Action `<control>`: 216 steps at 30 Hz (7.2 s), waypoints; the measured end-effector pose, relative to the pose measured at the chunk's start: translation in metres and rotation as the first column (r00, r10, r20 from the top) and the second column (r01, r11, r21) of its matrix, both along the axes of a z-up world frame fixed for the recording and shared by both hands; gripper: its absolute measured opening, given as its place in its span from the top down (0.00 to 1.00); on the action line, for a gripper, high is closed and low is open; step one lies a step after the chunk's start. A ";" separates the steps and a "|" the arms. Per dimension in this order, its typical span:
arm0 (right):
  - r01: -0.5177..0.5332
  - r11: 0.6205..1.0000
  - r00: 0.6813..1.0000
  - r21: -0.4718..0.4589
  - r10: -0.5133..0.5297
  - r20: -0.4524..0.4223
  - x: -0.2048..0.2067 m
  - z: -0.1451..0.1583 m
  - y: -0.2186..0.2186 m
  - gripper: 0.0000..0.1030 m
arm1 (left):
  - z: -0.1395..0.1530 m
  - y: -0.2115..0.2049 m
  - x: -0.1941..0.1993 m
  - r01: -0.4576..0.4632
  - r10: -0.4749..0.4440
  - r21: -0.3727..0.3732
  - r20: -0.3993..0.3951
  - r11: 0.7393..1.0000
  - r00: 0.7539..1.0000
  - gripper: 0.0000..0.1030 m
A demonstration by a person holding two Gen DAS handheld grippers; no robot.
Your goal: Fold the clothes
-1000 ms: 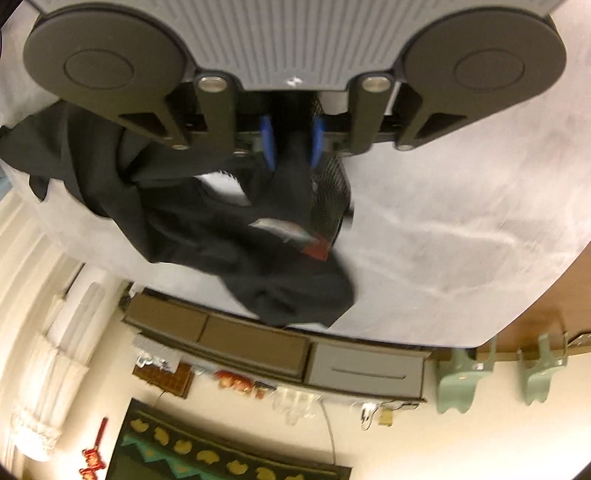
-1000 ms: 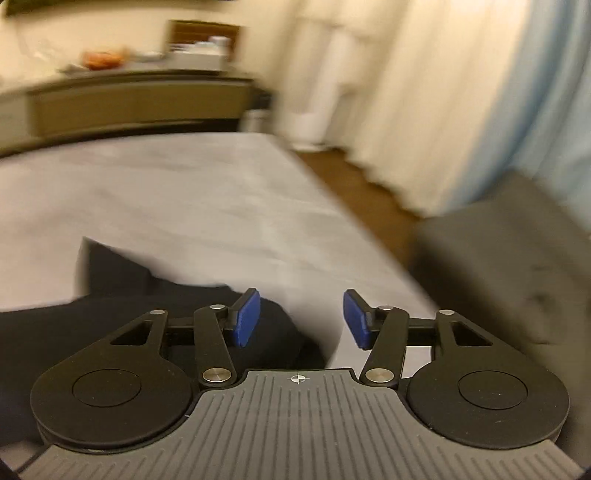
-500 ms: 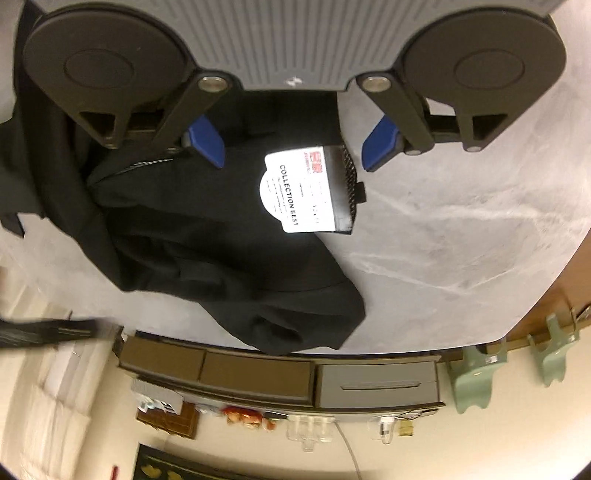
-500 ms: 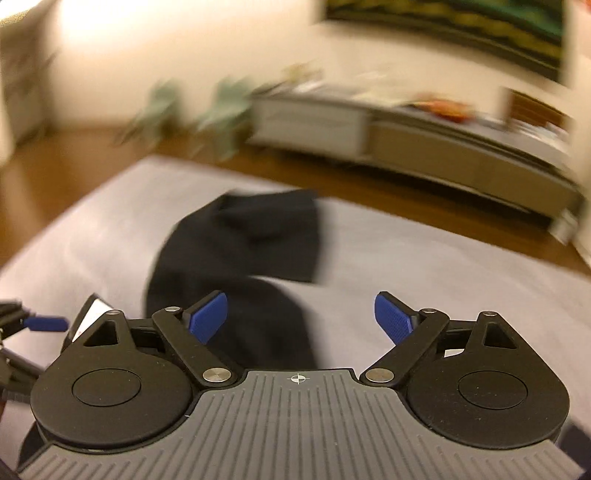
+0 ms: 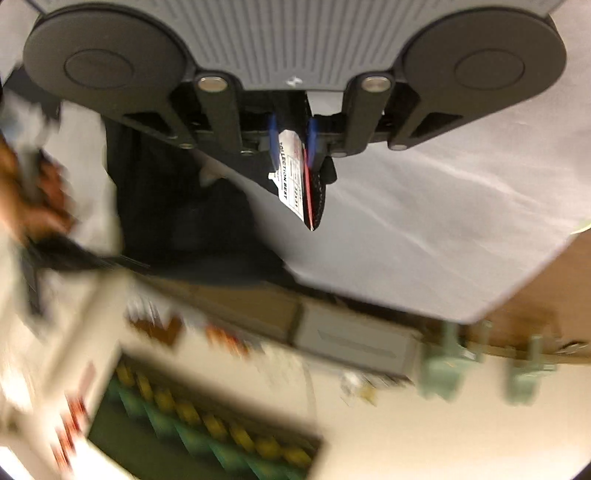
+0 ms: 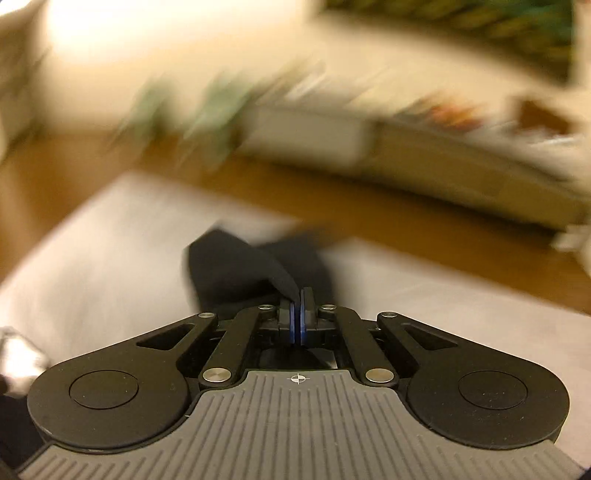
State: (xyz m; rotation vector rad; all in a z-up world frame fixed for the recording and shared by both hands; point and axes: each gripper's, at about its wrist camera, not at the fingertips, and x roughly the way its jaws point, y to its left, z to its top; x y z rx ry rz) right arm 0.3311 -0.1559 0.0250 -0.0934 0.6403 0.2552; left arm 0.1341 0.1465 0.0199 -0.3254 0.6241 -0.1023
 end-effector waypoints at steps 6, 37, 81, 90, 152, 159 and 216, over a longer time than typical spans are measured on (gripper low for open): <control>0.524 0.852 0.852 0.005 -0.524 0.008 -0.098 -0.013 -0.185 0.87 | -0.004 0.050 -0.016 -0.244 0.240 -0.158 -0.046 0.957 0.970 0.87; 0.493 0.805 0.823 -0.331 -0.555 -0.123 0.024 -0.141 -0.343 0.91 | -0.038 0.004 0.076 -0.082 0.123 0.240 -0.160 0.967 0.979 1.00; 0.206 0.970 0.971 -0.128 -0.218 -0.093 -0.209 0.010 -0.326 0.32 | 0.002 -0.004 0.052 0.044 0.002 0.562 -0.080 0.826 0.997 0.97; 0.106 0.960 0.975 -0.258 -0.152 -0.163 -0.232 -0.140 -0.290 0.21 | -0.037 0.085 0.064 -0.045 0.091 0.300 -0.141 0.953 0.986 0.97; 0.648 0.695 0.760 0.311 -0.566 -0.319 -0.165 -0.120 -0.398 0.19 | -0.034 0.167 -0.004 -0.385 0.353 -0.261 -0.162 0.886 0.922 0.19; 0.564 0.804 0.792 -0.189 -0.592 -0.151 -0.148 -0.132 -0.367 0.08 | -0.061 0.114 0.033 -0.227 0.146 -0.330 -0.253 0.916 0.956 0.10; 0.696 0.588 0.709 0.411 -0.650 -0.272 -0.370 -0.107 -0.345 1.00 | -0.082 0.172 -0.127 -0.292 0.177 -0.511 -0.262 0.809 0.949 0.99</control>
